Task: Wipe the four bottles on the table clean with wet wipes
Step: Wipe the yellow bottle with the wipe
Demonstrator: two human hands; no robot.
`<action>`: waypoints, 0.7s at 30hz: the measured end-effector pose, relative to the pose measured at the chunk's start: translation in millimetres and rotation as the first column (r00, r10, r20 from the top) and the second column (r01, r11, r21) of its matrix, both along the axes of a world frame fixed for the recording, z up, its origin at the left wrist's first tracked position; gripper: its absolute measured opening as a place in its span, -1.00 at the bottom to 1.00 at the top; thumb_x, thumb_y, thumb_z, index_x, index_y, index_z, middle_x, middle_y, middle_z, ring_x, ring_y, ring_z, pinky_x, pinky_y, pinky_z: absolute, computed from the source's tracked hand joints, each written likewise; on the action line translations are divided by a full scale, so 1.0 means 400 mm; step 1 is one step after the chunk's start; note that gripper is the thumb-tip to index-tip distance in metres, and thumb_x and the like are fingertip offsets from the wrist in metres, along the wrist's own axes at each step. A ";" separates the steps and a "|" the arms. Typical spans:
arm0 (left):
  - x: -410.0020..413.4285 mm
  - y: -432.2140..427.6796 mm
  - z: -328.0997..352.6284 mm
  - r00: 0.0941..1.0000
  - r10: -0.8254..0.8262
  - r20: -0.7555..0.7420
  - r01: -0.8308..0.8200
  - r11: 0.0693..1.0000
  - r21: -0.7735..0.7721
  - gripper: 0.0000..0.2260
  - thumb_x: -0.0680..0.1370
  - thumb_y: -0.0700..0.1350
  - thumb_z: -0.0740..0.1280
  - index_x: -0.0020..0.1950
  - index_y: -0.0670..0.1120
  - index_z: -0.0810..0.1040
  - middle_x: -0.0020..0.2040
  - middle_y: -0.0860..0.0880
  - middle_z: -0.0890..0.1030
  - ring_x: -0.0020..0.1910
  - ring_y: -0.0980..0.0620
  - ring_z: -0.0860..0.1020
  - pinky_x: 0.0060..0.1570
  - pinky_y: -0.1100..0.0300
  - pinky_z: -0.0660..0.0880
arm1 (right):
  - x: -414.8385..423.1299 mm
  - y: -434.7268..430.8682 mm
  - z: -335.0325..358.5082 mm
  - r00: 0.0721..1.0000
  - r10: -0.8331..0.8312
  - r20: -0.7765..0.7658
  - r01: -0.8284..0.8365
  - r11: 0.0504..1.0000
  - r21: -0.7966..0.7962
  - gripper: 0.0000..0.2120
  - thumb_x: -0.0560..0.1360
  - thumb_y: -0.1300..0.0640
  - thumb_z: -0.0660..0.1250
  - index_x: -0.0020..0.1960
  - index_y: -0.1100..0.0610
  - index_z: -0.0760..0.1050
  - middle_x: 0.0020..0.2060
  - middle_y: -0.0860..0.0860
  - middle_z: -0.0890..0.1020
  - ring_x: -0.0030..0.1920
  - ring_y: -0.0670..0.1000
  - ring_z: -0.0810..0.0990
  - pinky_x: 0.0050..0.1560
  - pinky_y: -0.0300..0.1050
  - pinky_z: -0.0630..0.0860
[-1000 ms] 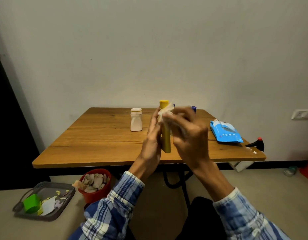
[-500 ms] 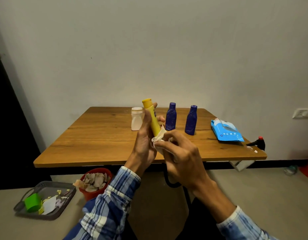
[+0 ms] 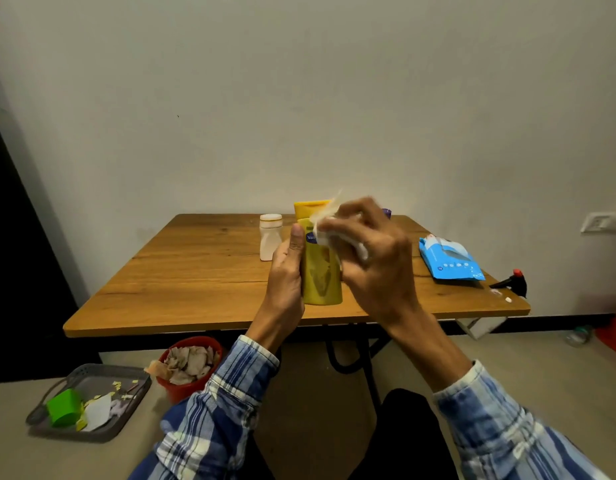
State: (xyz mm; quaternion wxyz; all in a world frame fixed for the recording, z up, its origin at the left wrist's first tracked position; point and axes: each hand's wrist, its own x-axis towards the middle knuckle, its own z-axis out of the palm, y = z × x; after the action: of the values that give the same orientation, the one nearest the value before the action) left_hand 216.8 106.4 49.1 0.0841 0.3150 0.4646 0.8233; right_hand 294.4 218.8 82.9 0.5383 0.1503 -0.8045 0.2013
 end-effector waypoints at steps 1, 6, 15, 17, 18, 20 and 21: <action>-0.005 -0.005 -0.001 1.000 0.014 -0.010 -0.014 1.000 0.004 -0.58 0.65 0.11 0.10 0.22 -0.16 0.55 0.03 -0.14 0.70 -0.03 -0.07 0.69 -0.04 0.04 0.65 | 0.007 -0.007 -0.031 1.000 -0.019 0.024 0.018 0.998 0.052 -0.81 0.45 0.29 0.45 0.06 0.20 0.66 0.05 0.10 0.55 -0.01 -0.03 0.55 -0.12 -0.27 0.59; -0.006 -0.003 -0.035 0.988 0.104 -0.110 -0.112 0.992 -0.065 -0.63 0.59 0.03 0.24 0.28 -0.20 0.48 0.03 -0.14 0.67 -0.02 -0.08 0.67 -0.03 0.07 0.64 | 0.022 0.007 -0.113 0.994 -0.043 0.101 0.028 0.989 0.147 -0.76 0.40 0.33 0.49 0.06 0.20 0.67 0.06 0.11 0.57 -0.01 0.02 0.57 -0.13 -0.12 0.62; -0.032 -0.018 -0.016 0.916 0.160 -0.368 -0.227 0.963 -0.144 -0.66 0.57 -0.32 0.35 0.32 -0.08 0.47 0.12 -0.04 0.63 0.12 0.03 0.64 0.00 0.15 0.62 | 0.064 0.051 0.012 0.994 0.042 -0.097 -0.071 0.944 -0.322 -0.83 0.48 0.34 0.42 0.06 0.21 0.66 0.05 0.11 0.60 0.10 -0.03 0.59 -0.01 -0.38 0.53; -0.035 -0.011 -0.016 0.893 0.171 -0.416 -0.251 0.957 -0.146 -0.67 0.58 -0.32 0.36 0.32 -0.10 0.49 0.13 -0.09 0.63 0.12 -0.03 0.64 0.03 0.11 0.63 | 0.053 0.043 0.044 0.998 0.021 -0.062 -0.035 0.971 -0.238 -0.78 0.48 0.40 0.41 0.08 0.22 0.66 0.04 0.12 0.61 0.08 0.00 0.59 -0.03 -0.29 0.57; -0.036 -0.007 -0.016 0.882 0.185 -0.433 -0.267 0.954 -0.136 -0.66 0.57 -0.30 0.37 0.34 -0.12 0.50 0.13 -0.13 0.63 0.12 -0.08 0.64 0.03 0.04 0.63 | 0.044 0.028 0.053 1.000 0.007 -0.007 -0.008 0.985 -0.170 -0.75 0.46 0.42 0.39 0.08 0.22 0.66 0.03 0.11 0.60 0.07 0.01 0.58 -0.04 -0.23 0.59; -0.037 -0.001 -0.020 0.861 0.223 -0.458 -0.305 0.946 -0.111 -0.66 0.57 -0.26 0.38 0.36 -0.16 0.51 0.14 -0.17 0.63 0.12 -0.16 0.64 0.03 -0.09 0.64 | 0.028 -0.005 0.054 0.995 -0.054 0.083 0.054 0.998 0.013 -0.71 0.40 0.39 0.38 0.09 0.21 0.65 0.05 0.11 0.58 0.07 0.03 0.53 -0.06 -0.16 0.59; -0.037 0.000 -0.023 0.855 0.235 -0.462 -0.313 0.944 -0.100 -0.66 0.58 -0.24 0.38 0.35 -0.17 0.51 0.13 -0.16 0.64 0.11 -0.15 0.64 0.03 -0.10 0.65 | 0.020 -0.013 0.050 0.993 -0.067 0.099 0.059 0.995 0.084 -0.71 0.39 0.38 0.40 0.10 0.21 0.64 0.05 0.12 0.57 0.08 0.03 0.52 -0.07 -0.16 0.58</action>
State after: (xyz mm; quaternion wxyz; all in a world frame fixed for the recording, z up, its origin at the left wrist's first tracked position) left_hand 202.1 106.3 40.0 -0.1157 0.4160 0.5806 0.6902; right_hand 302.2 213.6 102.8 0.4963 0.1362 -0.8426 0.1588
